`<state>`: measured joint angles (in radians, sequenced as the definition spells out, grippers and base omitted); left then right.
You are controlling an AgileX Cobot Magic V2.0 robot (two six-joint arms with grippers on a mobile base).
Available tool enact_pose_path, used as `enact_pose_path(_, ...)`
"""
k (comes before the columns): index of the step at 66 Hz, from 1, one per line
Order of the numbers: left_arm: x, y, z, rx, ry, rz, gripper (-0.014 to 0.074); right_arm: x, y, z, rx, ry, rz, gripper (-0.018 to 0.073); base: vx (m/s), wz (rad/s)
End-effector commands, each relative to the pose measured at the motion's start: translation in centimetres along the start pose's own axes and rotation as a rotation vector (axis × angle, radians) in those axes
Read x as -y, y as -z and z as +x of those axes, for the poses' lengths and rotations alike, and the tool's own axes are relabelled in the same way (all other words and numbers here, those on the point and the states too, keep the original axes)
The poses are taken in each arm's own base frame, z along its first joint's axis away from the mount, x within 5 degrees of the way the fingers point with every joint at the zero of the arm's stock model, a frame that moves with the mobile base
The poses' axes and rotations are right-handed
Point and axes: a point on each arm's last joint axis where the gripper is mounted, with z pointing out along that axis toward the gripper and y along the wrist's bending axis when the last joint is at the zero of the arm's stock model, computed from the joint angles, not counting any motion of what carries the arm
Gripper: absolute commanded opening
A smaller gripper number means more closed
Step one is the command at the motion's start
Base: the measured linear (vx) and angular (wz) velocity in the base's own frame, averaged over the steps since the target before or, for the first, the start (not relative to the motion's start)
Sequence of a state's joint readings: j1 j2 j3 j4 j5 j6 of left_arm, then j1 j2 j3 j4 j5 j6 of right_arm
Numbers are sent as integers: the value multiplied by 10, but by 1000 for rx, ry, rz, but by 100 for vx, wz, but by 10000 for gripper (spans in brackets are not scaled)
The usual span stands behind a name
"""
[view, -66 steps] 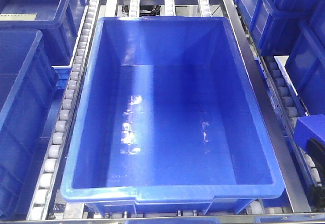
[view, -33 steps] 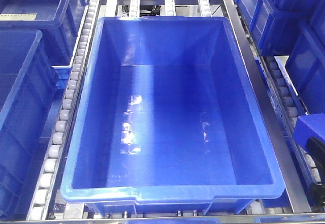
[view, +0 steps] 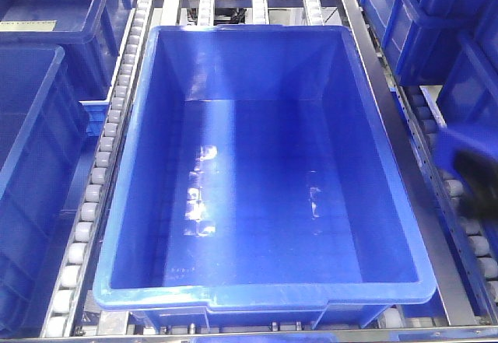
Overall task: Pour parts from conveyor to right shelf
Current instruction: 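Reach the right gripper with the block down into the blue bin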
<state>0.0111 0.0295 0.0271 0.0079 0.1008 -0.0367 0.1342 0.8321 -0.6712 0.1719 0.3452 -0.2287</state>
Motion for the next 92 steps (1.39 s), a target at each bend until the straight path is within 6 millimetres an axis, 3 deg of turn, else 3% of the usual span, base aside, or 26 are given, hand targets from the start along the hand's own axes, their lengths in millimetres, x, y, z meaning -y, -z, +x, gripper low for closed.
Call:
enact_pose_path(1, 1, 0, -13, 82, 16, 10, -6, -7, -14, -35, 24, 19, -46, -5, 0, 0)
enact_pose_path(13, 1, 0, -13, 82, 16, 10, -6, -42, -58, -61, -86, 74, -191, -5, 0, 0)
enact_pose_path(25, 1, 0, -13, 82, 16, 10, -6, -73, -107, -70, -230, 93, -273, -5, 0, 0)
enact_pose_path(38, 1, 0, -13, 82, 16, 10, -6, -105, -162, -69, -450, 160, -339, -5, 0, 0)
enact_pose_path(55, 1, 0, -13, 82, 16, 10, -6, -120, -223, -59, -627, 189, -348, -5, 0, 0)
enact_pose_path(74, 1, 0, -13, 82, 16, 10, -6, -128, -259, -31, -794, 209, -359, -5, 0, 0)
enact_pose_path(92, 1, 0, -13, 82, 16, 10, -6, -128, -269, -18, -832, 229, -342, 24, 0, 0)
